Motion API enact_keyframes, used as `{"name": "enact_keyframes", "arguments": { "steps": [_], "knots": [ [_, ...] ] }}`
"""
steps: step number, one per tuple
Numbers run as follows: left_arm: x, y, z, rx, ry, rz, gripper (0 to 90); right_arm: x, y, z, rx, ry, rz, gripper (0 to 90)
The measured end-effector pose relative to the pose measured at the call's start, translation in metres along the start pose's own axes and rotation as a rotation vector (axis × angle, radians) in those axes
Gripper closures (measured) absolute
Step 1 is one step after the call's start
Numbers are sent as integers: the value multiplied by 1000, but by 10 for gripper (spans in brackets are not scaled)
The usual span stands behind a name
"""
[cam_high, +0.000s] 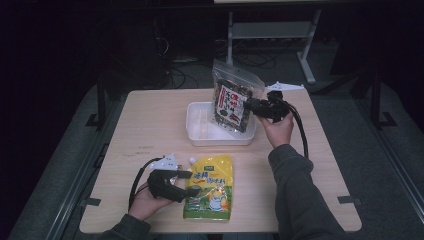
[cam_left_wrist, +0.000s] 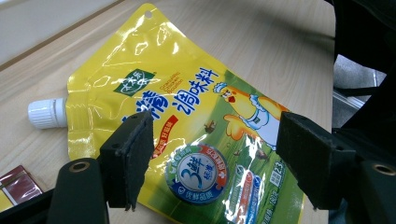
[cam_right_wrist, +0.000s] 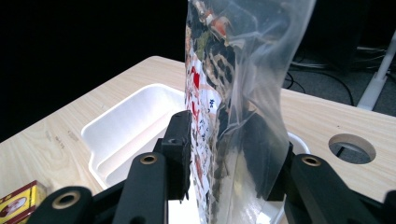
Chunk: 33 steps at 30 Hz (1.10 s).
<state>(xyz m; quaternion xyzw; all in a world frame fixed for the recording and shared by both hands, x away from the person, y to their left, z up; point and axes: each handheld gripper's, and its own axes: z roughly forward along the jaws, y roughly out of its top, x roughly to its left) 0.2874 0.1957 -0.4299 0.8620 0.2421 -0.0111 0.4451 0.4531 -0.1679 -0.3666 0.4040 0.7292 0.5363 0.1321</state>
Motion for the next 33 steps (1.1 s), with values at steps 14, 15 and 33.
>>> {"name": "enact_keyframes", "arguments": {
  "steps": [14,15,33],
  "knots": [
    [0,0,-1,-1,5,-1,271,-2,1,-7,20,8,9,550],
    [0,0,-1,0,6,-1,271,-2,0,-8,21,4,9,549],
    [-1,1,-1,3,13,5,271,-3,0,-24,37,29,19,498]
  ]
}}
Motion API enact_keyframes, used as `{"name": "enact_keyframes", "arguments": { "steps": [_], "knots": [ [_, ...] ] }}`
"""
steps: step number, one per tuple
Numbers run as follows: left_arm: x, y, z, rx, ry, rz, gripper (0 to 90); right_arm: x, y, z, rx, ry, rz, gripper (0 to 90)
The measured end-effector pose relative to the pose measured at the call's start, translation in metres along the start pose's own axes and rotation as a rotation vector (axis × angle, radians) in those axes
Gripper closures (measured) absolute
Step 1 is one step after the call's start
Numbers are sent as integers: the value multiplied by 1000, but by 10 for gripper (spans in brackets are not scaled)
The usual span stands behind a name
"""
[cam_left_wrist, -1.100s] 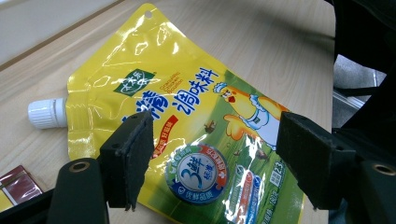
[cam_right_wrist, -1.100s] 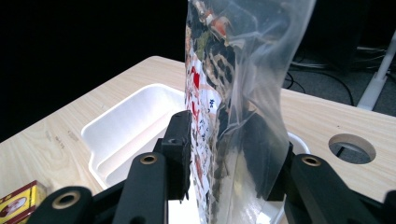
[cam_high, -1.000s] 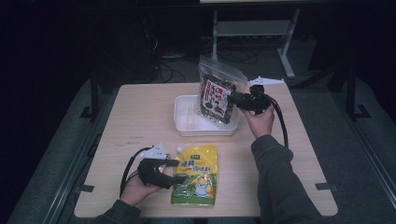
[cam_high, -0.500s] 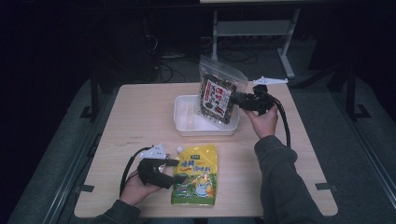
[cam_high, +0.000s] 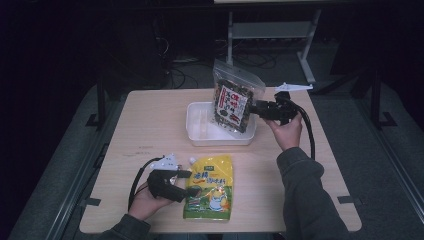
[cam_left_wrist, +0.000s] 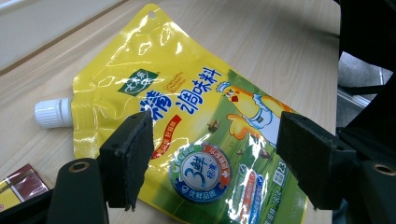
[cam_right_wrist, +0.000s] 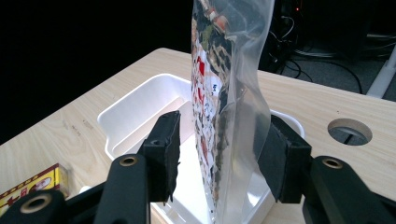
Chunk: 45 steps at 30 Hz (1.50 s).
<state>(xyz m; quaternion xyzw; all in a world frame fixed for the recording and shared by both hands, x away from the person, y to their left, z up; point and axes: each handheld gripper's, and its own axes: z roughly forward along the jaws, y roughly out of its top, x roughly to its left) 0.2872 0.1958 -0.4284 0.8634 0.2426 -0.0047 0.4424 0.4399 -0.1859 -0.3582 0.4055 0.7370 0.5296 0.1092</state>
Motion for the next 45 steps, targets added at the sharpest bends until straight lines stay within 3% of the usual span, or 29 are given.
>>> {"name": "enact_keyframes", "arguments": {
  "steps": [34,40,45],
  "knots": [
    [1,-2,-4,-2,12,-2,256,1,-25,-41,29,43,38,412],
    [0,-2,-6,-4,15,1,251,6,-29,-45,53,61,38,388],
    [-1,-1,-6,-4,22,3,250,20,-33,-47,76,91,31,382]
  ]
}}
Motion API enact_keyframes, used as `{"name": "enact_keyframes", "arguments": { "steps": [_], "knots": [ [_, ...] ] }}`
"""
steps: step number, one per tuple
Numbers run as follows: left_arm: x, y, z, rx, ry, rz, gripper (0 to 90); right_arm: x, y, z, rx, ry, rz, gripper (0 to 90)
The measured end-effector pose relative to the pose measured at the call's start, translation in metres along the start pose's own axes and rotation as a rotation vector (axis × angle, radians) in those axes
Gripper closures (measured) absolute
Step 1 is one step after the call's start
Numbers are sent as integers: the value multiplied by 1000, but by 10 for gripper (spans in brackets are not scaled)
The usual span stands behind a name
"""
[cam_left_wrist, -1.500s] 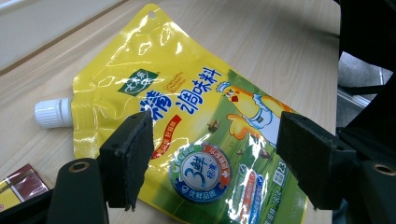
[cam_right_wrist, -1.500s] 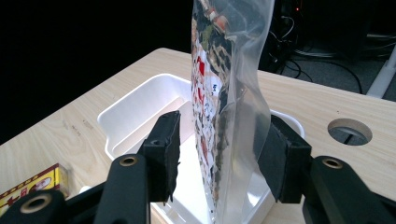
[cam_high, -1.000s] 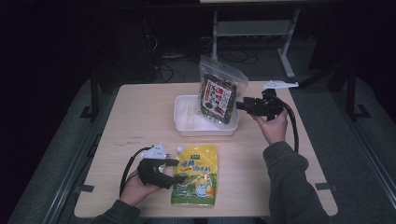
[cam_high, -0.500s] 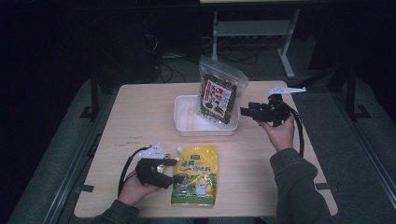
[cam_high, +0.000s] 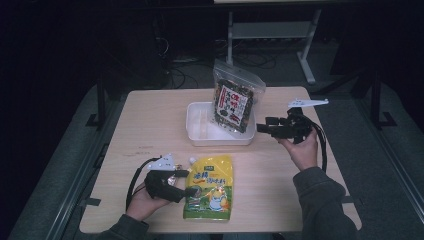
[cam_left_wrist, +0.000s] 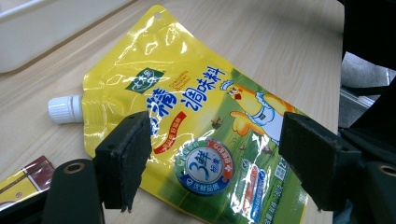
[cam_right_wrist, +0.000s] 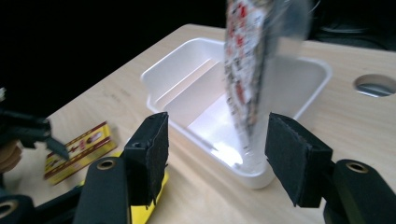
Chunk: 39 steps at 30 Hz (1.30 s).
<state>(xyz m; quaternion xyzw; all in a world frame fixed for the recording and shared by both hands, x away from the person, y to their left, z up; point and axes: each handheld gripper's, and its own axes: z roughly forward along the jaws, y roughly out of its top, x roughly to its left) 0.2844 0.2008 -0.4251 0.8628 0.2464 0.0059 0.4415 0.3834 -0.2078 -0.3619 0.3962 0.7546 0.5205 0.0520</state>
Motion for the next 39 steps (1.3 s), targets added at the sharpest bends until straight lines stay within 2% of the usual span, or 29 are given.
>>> {"name": "enact_keyframes", "arguments": {
  "steps": [5,8,14,20,28,39],
  "knots": [
    [0,0,0,2,1,5,249,18,-14,10,72,39,-18,381],
    [0,0,1,7,0,4,248,25,-24,22,134,65,-14,387],
    [0,0,2,7,4,6,248,31,-37,48,237,116,-2,411],
    [0,1,2,12,4,6,248,36,-44,71,325,136,13,423],
    [0,1,3,13,6,5,247,34,-52,92,382,140,47,449],
    [0,1,2,14,6,6,246,35,-59,107,426,147,64,472]
  ]
}}
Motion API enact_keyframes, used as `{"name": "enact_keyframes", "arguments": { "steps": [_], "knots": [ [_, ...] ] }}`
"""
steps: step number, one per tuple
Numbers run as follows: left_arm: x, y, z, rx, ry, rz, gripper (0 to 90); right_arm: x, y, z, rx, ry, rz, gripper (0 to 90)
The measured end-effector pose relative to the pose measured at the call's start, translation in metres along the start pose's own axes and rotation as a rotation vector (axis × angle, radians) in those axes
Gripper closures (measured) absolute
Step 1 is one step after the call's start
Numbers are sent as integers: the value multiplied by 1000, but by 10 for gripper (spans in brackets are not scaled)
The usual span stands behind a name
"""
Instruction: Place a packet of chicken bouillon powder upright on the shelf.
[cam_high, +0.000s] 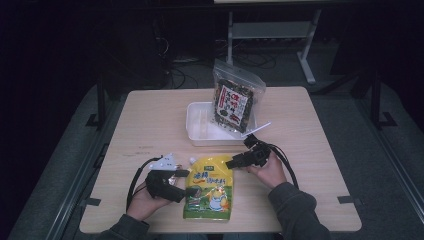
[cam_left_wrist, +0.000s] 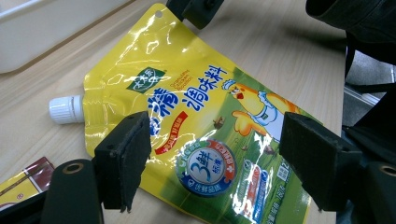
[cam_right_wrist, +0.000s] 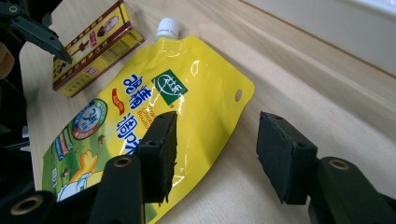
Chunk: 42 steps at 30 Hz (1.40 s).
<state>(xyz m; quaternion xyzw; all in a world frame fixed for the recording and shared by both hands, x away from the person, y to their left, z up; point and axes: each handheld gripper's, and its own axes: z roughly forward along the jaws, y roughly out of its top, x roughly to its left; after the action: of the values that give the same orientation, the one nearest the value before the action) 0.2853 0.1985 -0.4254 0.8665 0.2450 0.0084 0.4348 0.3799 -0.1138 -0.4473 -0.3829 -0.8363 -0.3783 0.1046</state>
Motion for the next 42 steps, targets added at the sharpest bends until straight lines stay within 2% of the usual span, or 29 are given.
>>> {"name": "enact_keyframes", "arguments": {
  "steps": [5,13,19,22,25,29,37,42],
  "knots": [
    [0,0,0,0,-1,0,246,0,0,6,11,8,8,496],
    [-1,0,1,4,-1,0,246,-2,-1,16,44,13,38,589],
    [0,0,0,2,-1,-2,246,-4,-2,18,54,23,59,735],
    [0,-1,1,5,0,-4,246,-5,-2,17,50,48,69,827],
    [0,-1,0,7,2,-6,246,-5,-2,14,40,81,74,889],
    [1,-2,2,12,-4,-11,246,-2,-4,7,34,84,65,894],
    [1,-4,8,36,3,-23,211,8,-10,-19,-48,123,50,895],
    [2,-5,11,42,12,-40,195,17,-13,-34,-82,126,25,895]
  ]
}}
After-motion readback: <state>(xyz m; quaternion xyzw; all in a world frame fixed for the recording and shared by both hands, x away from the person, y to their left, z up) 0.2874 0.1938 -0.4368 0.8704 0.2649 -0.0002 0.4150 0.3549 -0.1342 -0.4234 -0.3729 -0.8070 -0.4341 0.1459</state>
